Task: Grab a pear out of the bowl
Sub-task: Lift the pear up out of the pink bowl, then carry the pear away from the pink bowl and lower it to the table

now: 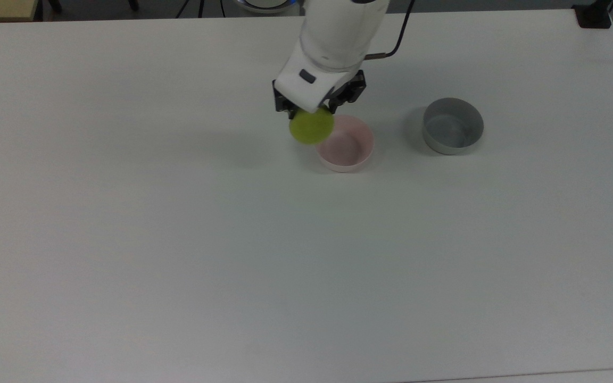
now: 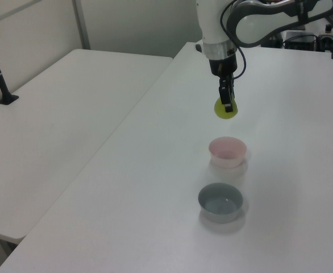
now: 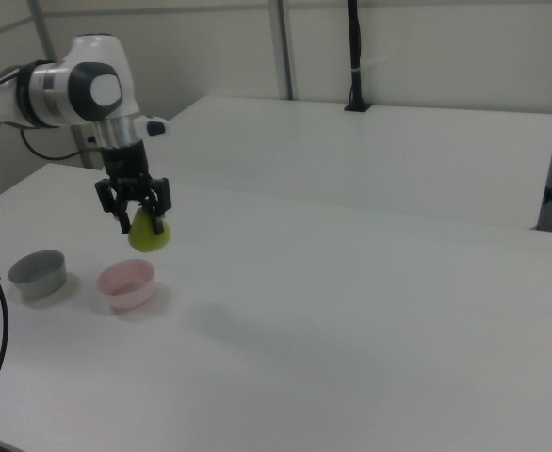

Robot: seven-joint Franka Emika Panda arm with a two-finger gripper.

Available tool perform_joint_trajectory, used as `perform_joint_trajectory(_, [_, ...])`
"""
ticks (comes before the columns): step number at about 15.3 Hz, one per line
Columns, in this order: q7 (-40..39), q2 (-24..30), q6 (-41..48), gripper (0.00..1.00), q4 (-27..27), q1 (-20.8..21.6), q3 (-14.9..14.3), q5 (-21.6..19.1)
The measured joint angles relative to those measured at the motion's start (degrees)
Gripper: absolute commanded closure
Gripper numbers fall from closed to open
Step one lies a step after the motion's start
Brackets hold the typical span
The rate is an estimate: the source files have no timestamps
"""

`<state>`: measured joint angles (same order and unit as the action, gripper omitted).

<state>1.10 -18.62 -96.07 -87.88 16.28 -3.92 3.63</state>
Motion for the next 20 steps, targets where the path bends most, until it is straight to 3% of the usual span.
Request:
perform_joint_trajectory(9, [-9.43, -1.0, -3.1, 0.42, -0.13, -14.1, -0.57, 1.76])
perform_joint_trajectory(16, [-9.93, -8.14, -7.62, 0.34, -0.29, -15.22, -0.41, 2.98])
perform_joint_trajectory(20, [-9.93, -11.18, -9.16, 0.0, -0.28, -15.22, -0.41, 3.41])
